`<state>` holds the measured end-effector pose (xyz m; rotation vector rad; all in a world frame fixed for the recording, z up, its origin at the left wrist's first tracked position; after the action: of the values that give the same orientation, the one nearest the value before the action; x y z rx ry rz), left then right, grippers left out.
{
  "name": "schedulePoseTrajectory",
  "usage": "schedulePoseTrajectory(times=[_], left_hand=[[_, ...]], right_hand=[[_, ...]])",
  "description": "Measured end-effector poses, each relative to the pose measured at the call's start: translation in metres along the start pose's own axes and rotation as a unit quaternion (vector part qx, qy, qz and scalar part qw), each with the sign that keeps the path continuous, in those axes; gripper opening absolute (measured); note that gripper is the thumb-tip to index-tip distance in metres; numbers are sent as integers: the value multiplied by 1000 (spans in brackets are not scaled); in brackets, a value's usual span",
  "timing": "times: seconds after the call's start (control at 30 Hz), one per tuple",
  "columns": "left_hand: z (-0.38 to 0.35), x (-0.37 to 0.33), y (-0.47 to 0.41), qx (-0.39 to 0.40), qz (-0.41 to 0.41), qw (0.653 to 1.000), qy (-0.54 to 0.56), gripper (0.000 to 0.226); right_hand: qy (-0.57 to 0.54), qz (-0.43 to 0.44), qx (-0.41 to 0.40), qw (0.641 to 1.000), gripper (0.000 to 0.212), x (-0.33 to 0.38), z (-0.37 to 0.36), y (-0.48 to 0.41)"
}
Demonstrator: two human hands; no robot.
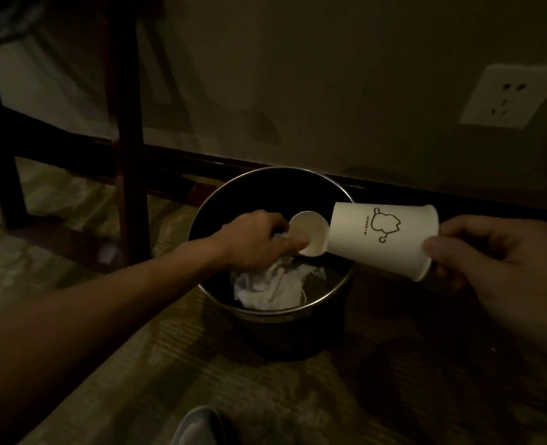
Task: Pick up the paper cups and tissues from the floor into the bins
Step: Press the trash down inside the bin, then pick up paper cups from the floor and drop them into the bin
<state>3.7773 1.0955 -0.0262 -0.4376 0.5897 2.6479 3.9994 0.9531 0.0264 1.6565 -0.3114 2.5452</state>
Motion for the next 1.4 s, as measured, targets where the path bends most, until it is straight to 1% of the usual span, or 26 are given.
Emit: schedulePoseTrajectory(times=[0.03,0.07,0.1,0.17,0.2,0.27,0.3,0.37,0.4,0.43,0.5,0.53,0.6,0.7,0.8,0.93,1.0,1.07,1.13,1.17,1.2,1.23,1.3,1.33,1.4], left_hand=[[4,-2,-2,6,-9,1000,2,57],[13,-6,-1,-18,-33,999,4,56],[24,-11,4,-60,-65,996,19,51],[47,-13,22,-156,-112,977,97,44],[54,-15,29,-178,-128,966,137,43],[62,-12,43,-184,-159,953,183,43],[64,-12,50,-175,-174,951,188,50],[67,-7,58,-175,-195,952,158,67],[69,-2,59,-191,-199,952,136,69],[71,5,57,-210,-194,951,115,64],[70,21,47,-237,-164,954,79,41],[68,26,41,-240,-150,957,60,30],[59,34,29,-223,-131,966,24,22],[47,42,20,-179,-96,979,-8,21],[37,48,18,-139,-79,986,-50,20],[21,48,21,-104,-72,990,-69,20],[16,45,23,-93,-74,991,-62,21],[14,36,25,-86,-79,992,-46,22],[19,23,27,-110,-86,990,12,20],[23,14,29,-137,-91,985,47,14],[29,5,32,-172,-99,977,73,13],[34,-3,36,-203,-103,969,93,22],[38,-17,44,-233,-112,958,122,35],[40,-25,48,-237,-122,957,118,38],[39,-47,51,-217,-150,959,104,41]], right_hand=[[5,8,13,1000,27,6,-4,-5],[14,16,29,999,27,13,-8,-10],[34,25,52,998,26,19,-13,-16],[107,49,116,986,28,32,-28,-27],[153,59,142,976,30,39,-34,-30],[275,111,172,940,28,54,-49,-42],[332,144,174,916,28,62,-58,-48],[414,207,170,870,31,79,-79,-61],[443,234,172,849,32,84,-90,-67],[470,256,176,826,30,84,-101,-71],[520,286,192,782,17,74,-120,-79],[536,292,195,768,11,67,-127,-80],[555,291,191,755,7,56,-136,-82],[542,280,216,762,12,43,-148,-86],[513,227,261,786,19,30,-157,-88],[491,169,301,800,21,16,-159,-83],[467,151,301,818,23,15,-155,-77],[426,142,278,849,23,19,-144,-72],[383,154,226,882,23,25,-125,-67],[364,171,195,895,24,28,-115,-65],[346,187,169,904,26,32,-106,-61],[325,195,152,913,25,35,-99,-57],[279,187,146,931,18,36,-91,-47],[261,176,145,938,17,35,-87,-43],[235,145,142,951,17,28,-73,-37]])
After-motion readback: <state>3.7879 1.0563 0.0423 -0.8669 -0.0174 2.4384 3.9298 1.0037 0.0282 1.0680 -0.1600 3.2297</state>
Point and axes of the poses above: each hand's wrist, its own y-axis away from the middle knuckle, its own z-axis out of the back of the hand, x = y × z, the point moved 5 cm from there along -y, towards the middle knuckle, and after that the axes turned 1 degree about z, right-handed, at the moved point
